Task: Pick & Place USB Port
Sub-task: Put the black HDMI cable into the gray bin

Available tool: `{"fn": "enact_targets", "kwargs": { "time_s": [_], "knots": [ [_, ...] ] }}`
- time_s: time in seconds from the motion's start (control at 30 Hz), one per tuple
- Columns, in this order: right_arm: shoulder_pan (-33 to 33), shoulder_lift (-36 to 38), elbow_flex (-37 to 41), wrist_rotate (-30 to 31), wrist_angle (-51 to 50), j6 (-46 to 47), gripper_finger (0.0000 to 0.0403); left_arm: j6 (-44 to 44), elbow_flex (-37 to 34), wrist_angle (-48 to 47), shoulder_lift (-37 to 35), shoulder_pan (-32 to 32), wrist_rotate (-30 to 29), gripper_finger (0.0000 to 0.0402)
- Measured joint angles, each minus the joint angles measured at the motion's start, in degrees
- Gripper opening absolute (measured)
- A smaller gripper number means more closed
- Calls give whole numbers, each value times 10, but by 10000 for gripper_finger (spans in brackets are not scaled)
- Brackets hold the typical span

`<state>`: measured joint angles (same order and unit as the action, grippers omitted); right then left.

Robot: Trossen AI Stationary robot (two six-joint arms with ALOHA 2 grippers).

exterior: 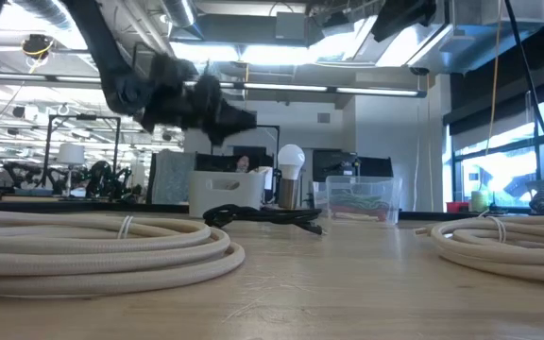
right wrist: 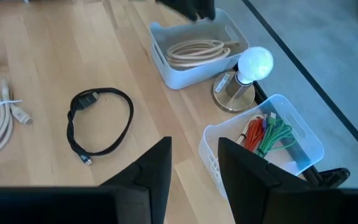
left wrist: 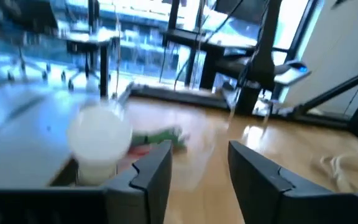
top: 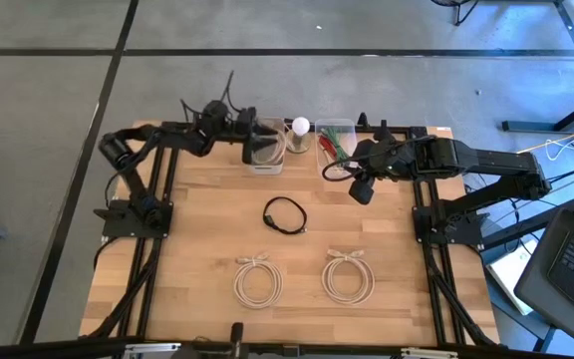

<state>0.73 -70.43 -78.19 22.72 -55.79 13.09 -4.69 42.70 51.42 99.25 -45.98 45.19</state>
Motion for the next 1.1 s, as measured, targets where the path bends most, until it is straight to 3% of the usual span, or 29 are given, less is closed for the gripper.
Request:
{"fn": "enact_targets", "kwargs": {
  "time_s": [0.2, 0.3, 0.4, 0.5, 0.6, 0.77, 1.0, 1.1],
  "knots": [
    [0, 0, 0, 0, 0, 0, 133, -21, 0, -67, -102, 16, 26, 150],
    [0, 0, 0, 0, 0, 0, 133, -2, 0, -161, -157, 59, 44, 150],
    [0, 0, 0, 0, 0, -1, 133, 63, 0, -275, -207, 126, 23, 150],
    [0, 0, 0, 0, 0, -1, 133, 130, 0, -380, -245, 208, -49, 150],
    [0, 0, 0, -2, 0, 0, 133, 178, 0, -463, -268, 292, -161, 150],
    [0, 0, 0, -3, 2, 0, 133, 172, 0, -539, -274, 405, -305, 150],
    [0, 0, 0, -5, 13, 1, 133, 159, 0, -602, -273, 503, -470, 150],
    [0, 0, 0, -5, 16, 2, 133, 156, 0, -626, -258, 513, -503, 150]
  ]
}}
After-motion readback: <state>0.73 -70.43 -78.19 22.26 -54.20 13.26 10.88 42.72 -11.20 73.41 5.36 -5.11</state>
